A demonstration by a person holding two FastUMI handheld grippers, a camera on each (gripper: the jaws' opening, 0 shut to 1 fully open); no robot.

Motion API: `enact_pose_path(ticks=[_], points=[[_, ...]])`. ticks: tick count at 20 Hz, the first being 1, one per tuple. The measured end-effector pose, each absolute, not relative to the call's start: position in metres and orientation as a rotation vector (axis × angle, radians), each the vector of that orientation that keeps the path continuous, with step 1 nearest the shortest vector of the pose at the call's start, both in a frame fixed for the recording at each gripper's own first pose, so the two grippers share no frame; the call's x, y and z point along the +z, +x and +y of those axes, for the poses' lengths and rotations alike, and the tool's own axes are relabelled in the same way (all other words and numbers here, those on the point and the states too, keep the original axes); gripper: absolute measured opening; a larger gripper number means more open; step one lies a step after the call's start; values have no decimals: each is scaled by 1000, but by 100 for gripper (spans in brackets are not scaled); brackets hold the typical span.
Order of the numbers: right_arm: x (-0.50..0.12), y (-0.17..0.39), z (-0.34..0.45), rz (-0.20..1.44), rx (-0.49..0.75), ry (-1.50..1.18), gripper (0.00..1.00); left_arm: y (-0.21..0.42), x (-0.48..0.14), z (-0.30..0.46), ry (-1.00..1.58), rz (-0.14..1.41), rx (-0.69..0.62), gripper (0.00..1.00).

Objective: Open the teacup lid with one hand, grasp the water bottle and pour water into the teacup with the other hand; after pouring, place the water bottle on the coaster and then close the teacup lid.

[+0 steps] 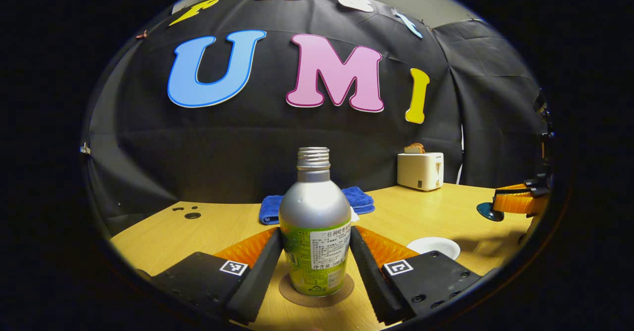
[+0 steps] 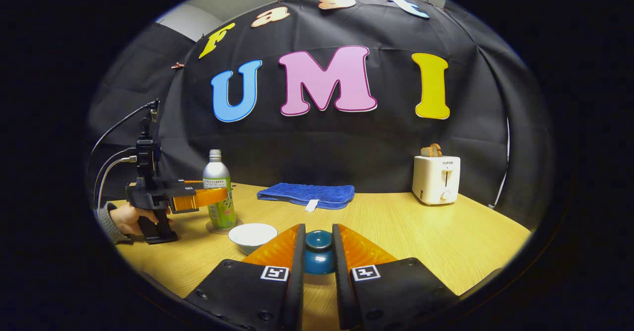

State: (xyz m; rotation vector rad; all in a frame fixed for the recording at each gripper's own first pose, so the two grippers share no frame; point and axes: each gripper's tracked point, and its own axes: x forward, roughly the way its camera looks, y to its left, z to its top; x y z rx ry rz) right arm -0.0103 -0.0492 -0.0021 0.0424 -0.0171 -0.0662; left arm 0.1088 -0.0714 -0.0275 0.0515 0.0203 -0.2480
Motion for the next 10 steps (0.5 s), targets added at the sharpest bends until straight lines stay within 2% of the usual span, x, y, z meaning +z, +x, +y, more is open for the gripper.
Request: enact_pose_path(ticks=[1, 2, 3, 10], points=[[-2, -10, -49, -17, -66, 42, 31, 110, -28, -72, 50, 23, -241, 86], [-2, -11, -50, -17, -66, 43, 31, 110, -28, -73, 51, 22, -236, 96], [-2, -10, -50, -18, -66, 43, 31, 108, -24, -72, 50, 17, -229, 98], [-2, -10, -48, -21, -40, 44, 31, 60, -35, -48, 6, 69, -161, 98]])
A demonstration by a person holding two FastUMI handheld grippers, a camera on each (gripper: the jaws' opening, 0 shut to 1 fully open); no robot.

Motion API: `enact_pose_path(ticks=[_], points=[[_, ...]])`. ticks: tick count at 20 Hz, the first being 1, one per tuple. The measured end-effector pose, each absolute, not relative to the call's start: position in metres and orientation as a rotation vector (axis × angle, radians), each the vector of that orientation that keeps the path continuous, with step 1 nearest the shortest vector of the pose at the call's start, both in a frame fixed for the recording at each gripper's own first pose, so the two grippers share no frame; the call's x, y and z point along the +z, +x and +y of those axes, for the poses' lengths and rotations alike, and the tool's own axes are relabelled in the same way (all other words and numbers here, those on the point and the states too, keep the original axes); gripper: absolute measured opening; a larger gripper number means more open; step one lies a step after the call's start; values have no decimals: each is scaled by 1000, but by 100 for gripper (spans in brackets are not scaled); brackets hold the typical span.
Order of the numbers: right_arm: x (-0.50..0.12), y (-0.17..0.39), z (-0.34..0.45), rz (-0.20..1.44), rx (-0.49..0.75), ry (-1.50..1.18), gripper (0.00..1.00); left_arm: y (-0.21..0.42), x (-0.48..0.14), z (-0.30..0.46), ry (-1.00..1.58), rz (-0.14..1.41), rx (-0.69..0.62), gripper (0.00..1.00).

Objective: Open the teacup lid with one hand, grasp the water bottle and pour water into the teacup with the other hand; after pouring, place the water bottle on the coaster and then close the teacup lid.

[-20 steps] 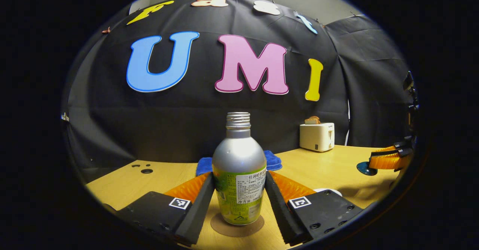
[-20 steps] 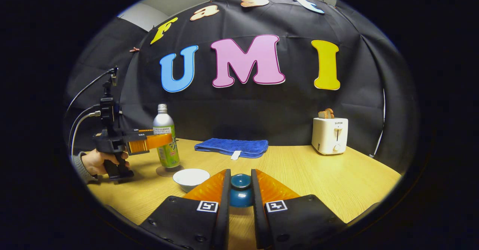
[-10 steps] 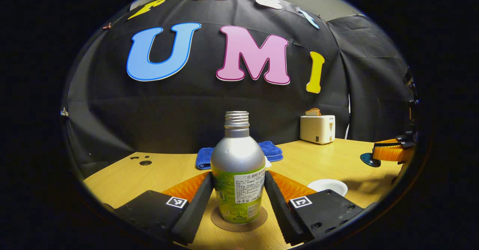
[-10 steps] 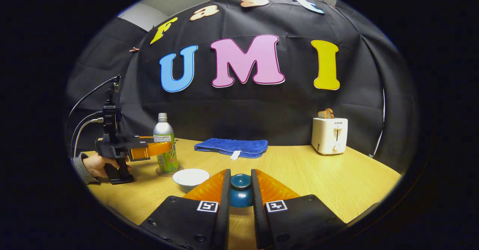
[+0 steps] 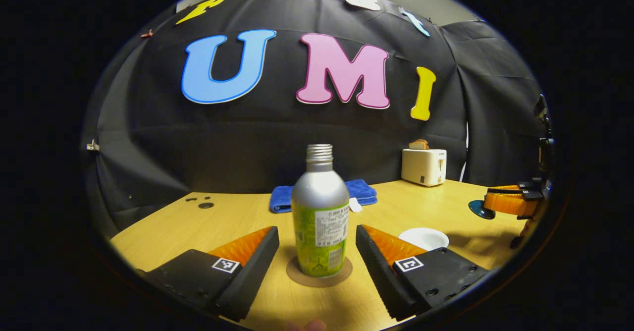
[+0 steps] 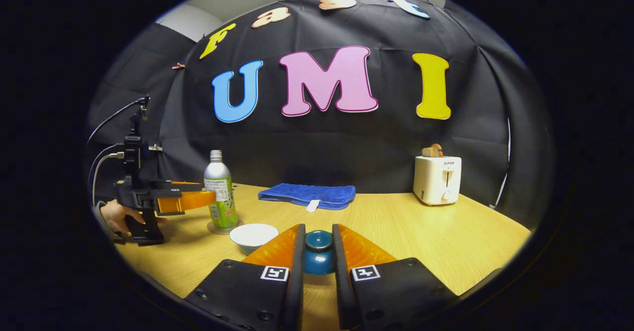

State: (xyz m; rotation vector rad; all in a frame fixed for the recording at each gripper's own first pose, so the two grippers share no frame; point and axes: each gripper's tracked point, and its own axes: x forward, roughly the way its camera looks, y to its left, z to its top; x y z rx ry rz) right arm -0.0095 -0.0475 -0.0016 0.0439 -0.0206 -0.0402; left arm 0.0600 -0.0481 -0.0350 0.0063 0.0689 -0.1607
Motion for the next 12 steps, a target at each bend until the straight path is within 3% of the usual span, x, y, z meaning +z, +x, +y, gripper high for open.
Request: enact_pose_path(ticks=[6, 11, 12], points=[[0, 8, -17, -18, 42, 70, 31, 7, -28, -23, -42, -10, -105, 98], [-4, 43, 16, 11, 130, 89, 31, 1, -33, -22, 15, 4, -105, 97], [-7, 48, 24, 28, 148, 86, 27, 1, -32, -24, 20, 0, -108, 96]])
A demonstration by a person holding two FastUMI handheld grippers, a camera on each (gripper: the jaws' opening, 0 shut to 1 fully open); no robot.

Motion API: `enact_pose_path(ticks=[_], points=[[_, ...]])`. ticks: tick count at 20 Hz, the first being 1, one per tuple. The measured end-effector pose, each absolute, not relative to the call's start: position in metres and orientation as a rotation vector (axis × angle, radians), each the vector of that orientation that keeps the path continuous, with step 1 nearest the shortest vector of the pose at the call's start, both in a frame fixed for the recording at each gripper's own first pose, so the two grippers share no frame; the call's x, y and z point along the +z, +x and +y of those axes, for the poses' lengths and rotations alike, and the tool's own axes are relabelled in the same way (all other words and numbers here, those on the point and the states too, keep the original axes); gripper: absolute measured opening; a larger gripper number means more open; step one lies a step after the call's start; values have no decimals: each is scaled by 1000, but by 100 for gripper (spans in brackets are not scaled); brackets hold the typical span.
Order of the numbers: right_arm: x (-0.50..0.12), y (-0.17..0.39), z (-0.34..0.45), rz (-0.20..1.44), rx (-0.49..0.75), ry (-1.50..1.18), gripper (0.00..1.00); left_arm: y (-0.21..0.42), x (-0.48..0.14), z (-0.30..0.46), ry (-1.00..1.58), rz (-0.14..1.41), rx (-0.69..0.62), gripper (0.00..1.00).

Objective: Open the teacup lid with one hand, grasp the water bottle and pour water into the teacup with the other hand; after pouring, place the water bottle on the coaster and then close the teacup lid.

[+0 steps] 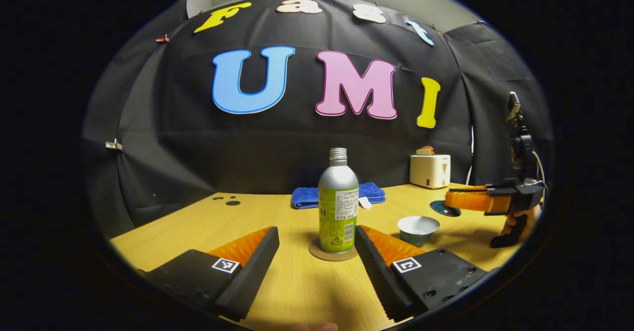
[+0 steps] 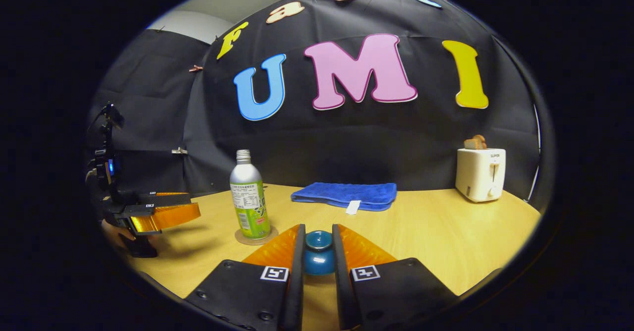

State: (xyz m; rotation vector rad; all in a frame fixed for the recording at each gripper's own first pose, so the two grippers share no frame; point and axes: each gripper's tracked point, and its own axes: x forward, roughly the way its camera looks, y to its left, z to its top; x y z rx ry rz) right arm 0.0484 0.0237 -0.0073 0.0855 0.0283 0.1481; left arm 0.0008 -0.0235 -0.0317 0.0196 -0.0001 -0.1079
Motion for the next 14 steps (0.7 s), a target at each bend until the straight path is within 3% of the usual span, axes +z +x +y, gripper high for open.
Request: enact_pose_path(ticks=[1, 14], points=[[-10, 54, 30, 45, 162, 78, 31, 2, -31, -24, 19, 2, -108, 96], [-27, 81, 57, 162, 192, 18, 31, 3, -34, -23, 20, -1, -109, 96]])
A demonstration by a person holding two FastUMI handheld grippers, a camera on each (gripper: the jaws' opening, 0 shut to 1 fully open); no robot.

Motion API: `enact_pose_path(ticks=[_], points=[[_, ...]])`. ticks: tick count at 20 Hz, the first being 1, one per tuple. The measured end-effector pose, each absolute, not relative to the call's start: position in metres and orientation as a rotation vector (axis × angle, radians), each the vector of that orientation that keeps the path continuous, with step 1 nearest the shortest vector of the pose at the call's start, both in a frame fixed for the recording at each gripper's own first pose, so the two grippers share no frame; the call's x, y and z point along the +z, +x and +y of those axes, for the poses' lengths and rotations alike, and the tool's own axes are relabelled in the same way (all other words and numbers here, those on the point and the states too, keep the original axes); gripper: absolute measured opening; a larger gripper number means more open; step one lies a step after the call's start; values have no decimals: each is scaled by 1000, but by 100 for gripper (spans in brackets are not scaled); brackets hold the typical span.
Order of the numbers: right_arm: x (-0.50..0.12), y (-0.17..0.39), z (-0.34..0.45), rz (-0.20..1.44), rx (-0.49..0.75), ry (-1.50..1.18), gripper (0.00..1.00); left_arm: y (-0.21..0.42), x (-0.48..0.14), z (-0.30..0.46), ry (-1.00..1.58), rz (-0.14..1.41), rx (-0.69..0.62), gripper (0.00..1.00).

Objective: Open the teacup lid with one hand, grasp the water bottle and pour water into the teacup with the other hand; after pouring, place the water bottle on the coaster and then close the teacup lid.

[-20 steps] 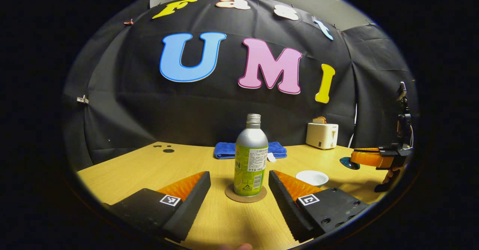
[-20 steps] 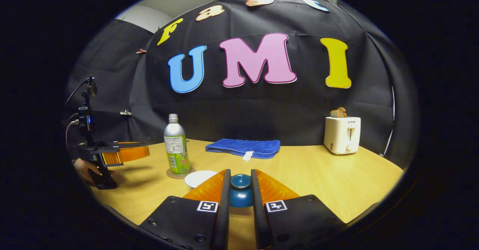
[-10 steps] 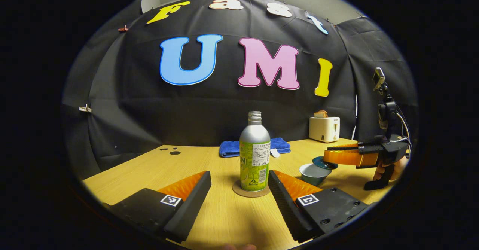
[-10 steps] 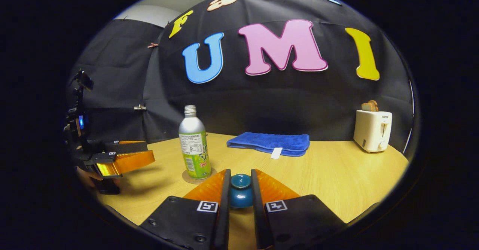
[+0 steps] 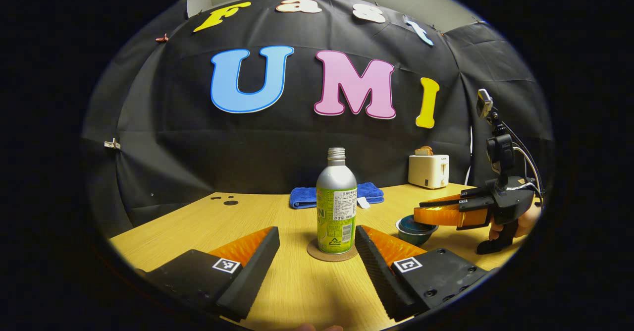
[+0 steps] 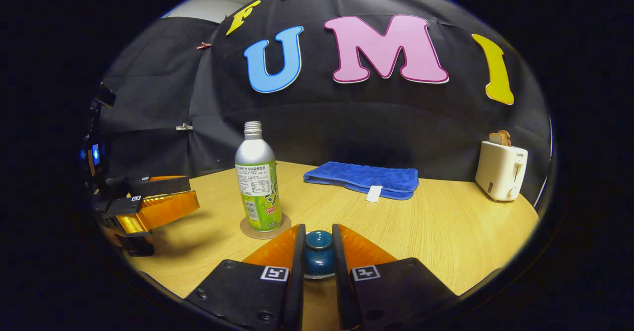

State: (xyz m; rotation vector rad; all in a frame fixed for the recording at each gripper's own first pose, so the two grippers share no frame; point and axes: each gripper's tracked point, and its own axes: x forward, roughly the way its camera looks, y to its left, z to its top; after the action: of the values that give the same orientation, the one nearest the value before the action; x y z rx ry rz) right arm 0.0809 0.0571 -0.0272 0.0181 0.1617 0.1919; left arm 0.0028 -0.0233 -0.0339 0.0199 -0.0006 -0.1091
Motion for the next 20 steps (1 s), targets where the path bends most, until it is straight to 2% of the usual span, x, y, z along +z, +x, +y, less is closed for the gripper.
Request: enact_pose_path(ticks=[6, 7, 10, 12, 13, 15, 20], points=[[-31, 83, 59, 183, 201, 23, 31, 2, -34, -23, 20, -1, -109, 96], [-31, 83, 59, 184, 199, 21, 27, 2, -33, -23, 20, -1, -109, 96], [-31, 80, 56, 187, 193, 31, 43, 2, -34, -23, 20, -1, -109, 96], [-28, 74, 56, 170, 187, 61, 65, 2, -34, -23, 20, -1, -109, 96], [-24, 69, 53, 148, 172, 74, 83, 2, -34, -23, 20, -2, -109, 96], [-14, 55, 48, 92, 138, 89, 89, 2, -34, -23, 20, -2, -109, 96], [3, 21, 42, -24, 61, 41, 90, 2, -35, -23, 20, -1, -109, 96]])
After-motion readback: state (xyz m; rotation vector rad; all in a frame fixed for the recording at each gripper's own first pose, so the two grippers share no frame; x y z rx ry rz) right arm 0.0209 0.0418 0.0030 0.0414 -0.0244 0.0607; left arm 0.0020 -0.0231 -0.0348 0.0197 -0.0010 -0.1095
